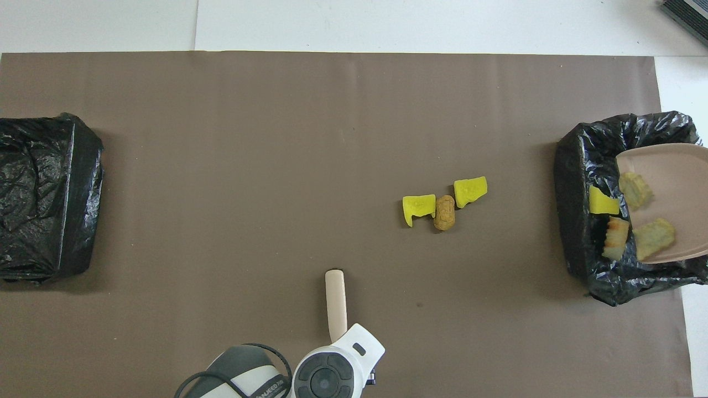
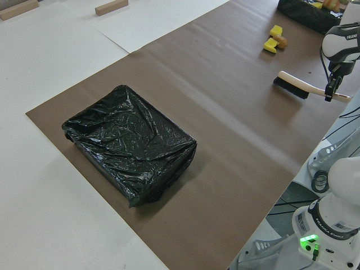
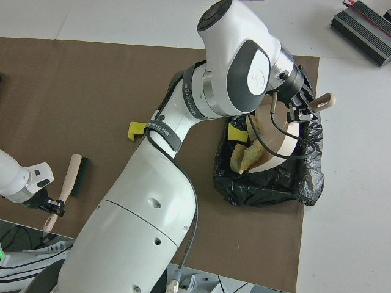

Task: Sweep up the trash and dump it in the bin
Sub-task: 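Bring the emptied dustpan back over the table with the right gripper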

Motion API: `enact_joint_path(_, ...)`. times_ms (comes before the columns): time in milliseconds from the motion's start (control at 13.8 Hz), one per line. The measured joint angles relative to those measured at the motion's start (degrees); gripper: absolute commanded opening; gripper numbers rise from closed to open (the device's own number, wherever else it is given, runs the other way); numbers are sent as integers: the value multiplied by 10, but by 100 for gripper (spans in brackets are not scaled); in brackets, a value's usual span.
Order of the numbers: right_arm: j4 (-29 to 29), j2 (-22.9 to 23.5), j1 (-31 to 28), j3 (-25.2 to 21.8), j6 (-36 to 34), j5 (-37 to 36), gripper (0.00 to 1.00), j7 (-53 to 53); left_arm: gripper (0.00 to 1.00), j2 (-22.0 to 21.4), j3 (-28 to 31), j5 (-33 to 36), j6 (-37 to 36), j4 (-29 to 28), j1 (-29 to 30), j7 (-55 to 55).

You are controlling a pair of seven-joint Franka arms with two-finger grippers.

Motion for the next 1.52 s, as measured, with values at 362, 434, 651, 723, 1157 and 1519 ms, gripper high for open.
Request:
enact_joint_path(362,4,-6,8,0,-65,-25,0,68,100,2,7,0,0,2,1,8)
enact_joint_path(434,7,-17,9,0,-81,-26,0,69,100,4,12,4,1,7,5,16)
enact_joint_path(651,11,-71,11,12,-118,-22,0,69,100,6,17,63,3,52,64,49)
enact_joint_path(723,11,-87,12,20,-128,-12,0,73,100,8,18,74,-3,77,94,69)
enact_joint_path(1157,4,-117,16,110,-159,126,0,274,100,12,25,109,-167,298,290,282)
enact_joint_path(1519,-10,-89,82,165,-158,217,0,588,100,13,25,128,-272,446,390,379)
